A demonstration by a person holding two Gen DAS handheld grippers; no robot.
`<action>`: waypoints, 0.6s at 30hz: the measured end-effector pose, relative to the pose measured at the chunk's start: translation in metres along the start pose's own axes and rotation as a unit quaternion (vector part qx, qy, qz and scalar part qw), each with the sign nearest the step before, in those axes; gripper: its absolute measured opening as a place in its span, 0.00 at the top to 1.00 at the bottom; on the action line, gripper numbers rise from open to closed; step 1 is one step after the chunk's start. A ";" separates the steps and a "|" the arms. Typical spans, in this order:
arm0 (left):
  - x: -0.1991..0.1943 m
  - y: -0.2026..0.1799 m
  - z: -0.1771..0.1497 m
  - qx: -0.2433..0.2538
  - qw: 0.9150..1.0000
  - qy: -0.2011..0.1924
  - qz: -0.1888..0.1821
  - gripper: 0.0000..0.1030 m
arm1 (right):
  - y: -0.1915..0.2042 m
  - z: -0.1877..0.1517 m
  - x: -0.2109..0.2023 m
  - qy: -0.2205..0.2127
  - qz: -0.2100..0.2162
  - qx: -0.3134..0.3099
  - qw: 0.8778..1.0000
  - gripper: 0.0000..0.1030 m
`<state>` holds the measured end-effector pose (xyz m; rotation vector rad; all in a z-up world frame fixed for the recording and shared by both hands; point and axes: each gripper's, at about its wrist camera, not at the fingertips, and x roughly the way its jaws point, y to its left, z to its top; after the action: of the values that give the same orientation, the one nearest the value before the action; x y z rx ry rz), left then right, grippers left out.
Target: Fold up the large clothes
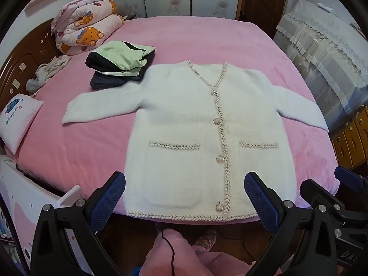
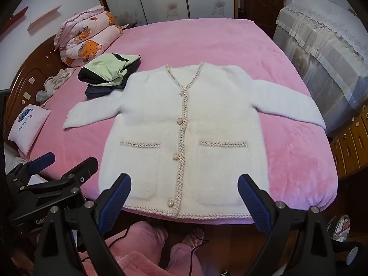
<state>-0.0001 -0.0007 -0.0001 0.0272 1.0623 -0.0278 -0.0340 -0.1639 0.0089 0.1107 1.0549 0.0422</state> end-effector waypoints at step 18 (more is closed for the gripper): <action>0.000 0.005 -0.003 -0.004 1.000 0.005 -0.008 0.01 | 0.003 -0.002 0.000 0.002 -0.009 -0.005 1.000 0.08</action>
<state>-0.0031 0.0040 -0.0015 0.0123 1.0725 -0.0376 -0.0359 -0.1612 0.0082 0.0923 1.0599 0.0307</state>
